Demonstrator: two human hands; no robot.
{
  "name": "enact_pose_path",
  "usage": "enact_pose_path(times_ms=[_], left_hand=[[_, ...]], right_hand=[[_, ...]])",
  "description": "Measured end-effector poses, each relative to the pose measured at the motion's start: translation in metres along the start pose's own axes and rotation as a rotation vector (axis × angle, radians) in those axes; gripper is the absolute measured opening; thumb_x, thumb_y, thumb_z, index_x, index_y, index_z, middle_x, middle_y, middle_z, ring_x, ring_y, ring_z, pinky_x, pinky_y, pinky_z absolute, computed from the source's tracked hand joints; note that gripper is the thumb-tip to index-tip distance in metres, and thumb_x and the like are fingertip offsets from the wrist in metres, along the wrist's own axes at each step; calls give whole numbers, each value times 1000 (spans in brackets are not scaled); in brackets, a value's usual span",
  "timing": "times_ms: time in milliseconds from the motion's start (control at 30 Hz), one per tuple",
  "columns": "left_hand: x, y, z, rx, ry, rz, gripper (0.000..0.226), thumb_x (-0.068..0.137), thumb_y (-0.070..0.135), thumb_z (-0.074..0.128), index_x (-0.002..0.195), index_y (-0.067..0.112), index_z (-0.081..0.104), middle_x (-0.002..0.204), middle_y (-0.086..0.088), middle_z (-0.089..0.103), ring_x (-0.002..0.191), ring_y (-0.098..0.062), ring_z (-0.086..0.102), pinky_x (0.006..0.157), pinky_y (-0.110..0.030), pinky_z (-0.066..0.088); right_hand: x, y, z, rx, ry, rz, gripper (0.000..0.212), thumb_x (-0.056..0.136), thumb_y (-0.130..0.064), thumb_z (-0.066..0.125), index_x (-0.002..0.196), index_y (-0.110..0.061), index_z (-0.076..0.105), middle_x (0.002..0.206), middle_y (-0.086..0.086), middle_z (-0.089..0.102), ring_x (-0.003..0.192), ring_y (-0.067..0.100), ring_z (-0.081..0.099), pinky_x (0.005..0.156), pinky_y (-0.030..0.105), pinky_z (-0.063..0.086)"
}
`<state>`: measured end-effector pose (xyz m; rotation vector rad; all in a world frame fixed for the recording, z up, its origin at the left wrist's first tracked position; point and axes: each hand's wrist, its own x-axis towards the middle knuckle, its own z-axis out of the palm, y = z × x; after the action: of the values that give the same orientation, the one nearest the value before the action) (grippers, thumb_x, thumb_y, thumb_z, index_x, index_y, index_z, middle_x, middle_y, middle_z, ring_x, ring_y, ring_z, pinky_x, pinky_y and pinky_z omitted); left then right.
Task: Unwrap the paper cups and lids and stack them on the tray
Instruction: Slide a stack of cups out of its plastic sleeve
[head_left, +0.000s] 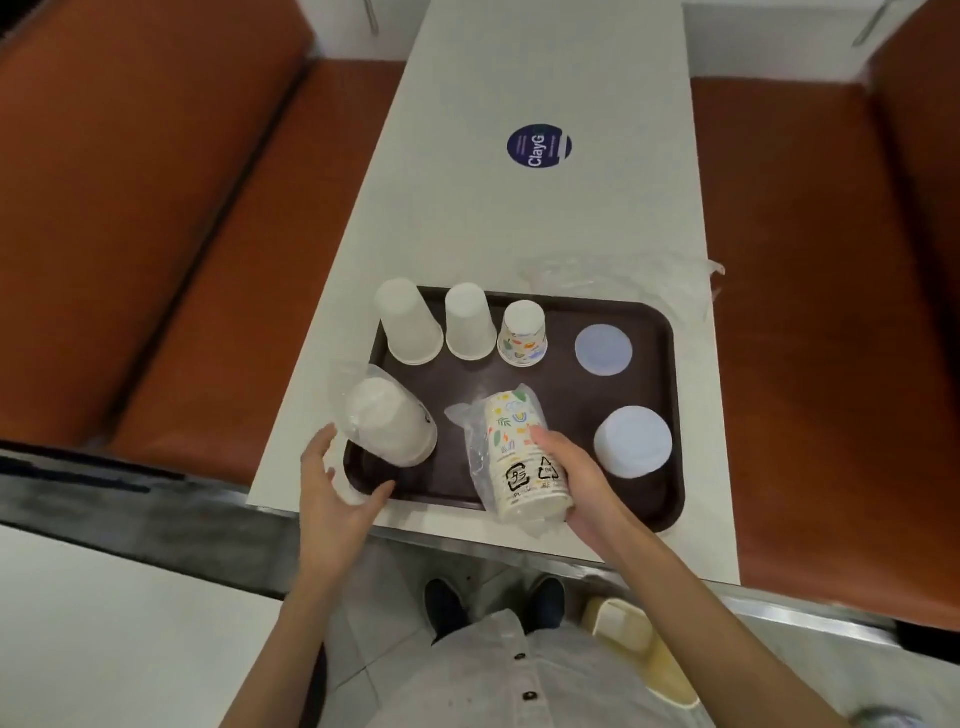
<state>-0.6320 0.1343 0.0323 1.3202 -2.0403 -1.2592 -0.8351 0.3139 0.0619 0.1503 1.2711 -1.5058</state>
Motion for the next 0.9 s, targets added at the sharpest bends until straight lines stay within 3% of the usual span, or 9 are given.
enact_pose_path(times_ms=[67, 133, 233, 367, 467, 533, 667, 767, 900], left_hand=[[-24, -4, -9, -54, 40, -24, 46, 82, 5, 77, 112, 32, 57, 113, 16, 62, 106, -10, 60, 93, -28, 51], [-44, 1, -8, -144, -84, -70, 26, 87, 2, 70, 90, 26, 64, 91, 4, 70, 88, -26, 66, 78, -28, 54], [-58, 37, 12, -367, -406, -179, 4, 95, 19, 64, 94, 19, 69, 90, -13, 73, 79, -31, 68, 66, -33, 55], [-43, 100, 56, -524, -594, -286, 56, 79, 54, 68, 124, 22, 57, 114, -1, 73, 101, -20, 72, 69, -33, 59], [-24, 130, 77, -618, -642, -321, 55, 83, 41, 74, 130, 19, 56, 121, -6, 72, 112, -25, 68, 91, -50, 57], [-13, 139, 83, -639, -658, -324, 52, 83, 35, 75, 129, 17, 58, 121, -9, 71, 112, -28, 68, 96, -54, 53], [2, 148, 88, -832, -702, -402, 54, 83, 36, 71, 132, 19, 57, 127, -8, 68, 117, -26, 65, 89, -49, 56], [7, 153, 93, -963, -667, -472, 46, 87, 44, 63, 129, 26, 60, 125, -3, 70, 115, -21, 67, 81, -41, 61], [0, 156, 102, -954, -656, -571, 51, 85, 48, 60, 130, 24, 60, 123, -7, 71, 107, -23, 71, 69, -35, 60]], right_hand=[[-1, -2, 0, -37, -9, -3, 68, 72, -47, 76, 125, -9, 56, 111, 14, 73, 100, 29, 71, 90, 43, 54], [-2, -5, -2, -52, -17, -13, 70, 69, -50, 75, 123, -9, 58, 113, 15, 72, 102, 30, 70, 91, 44, 54], [-8, -7, -4, -63, -41, -58, 54, 73, -47, 73, 113, -12, 64, 106, 12, 74, 96, 26, 72, 77, 35, 57], [-19, -19, -4, -170, 9, -155, 47, 81, -52, 64, 104, -11, 69, 102, 17, 73, 92, 27, 71, 78, 35, 56], [-27, -41, -3, -408, 71, -222, 66, 79, -69, 55, 106, -10, 64, 107, 19, 69, 95, 25, 71, 82, 33, 56], [-34, -52, -6, -459, 56, -228, 63, 81, -68, 51, 115, -17, 60, 117, 11, 65, 103, 19, 69, 85, 29, 55], [-57, -68, -19, -470, 122, -458, 37, 98, -45, 48, 127, -27, 62, 129, -7, 56, 111, 4, 61, 85, 22, 53], [-75, -69, -33, -507, 345, -772, 13, 95, -15, 61, 100, -18, 73, 110, -1, 63, 97, 17, 62, 76, 29, 52], [-80, -59, -23, -758, 329, -796, 17, 83, -28, 74, 100, -25, 75, 96, -7, 61, 86, 11, 58, 68, 11, 42]])
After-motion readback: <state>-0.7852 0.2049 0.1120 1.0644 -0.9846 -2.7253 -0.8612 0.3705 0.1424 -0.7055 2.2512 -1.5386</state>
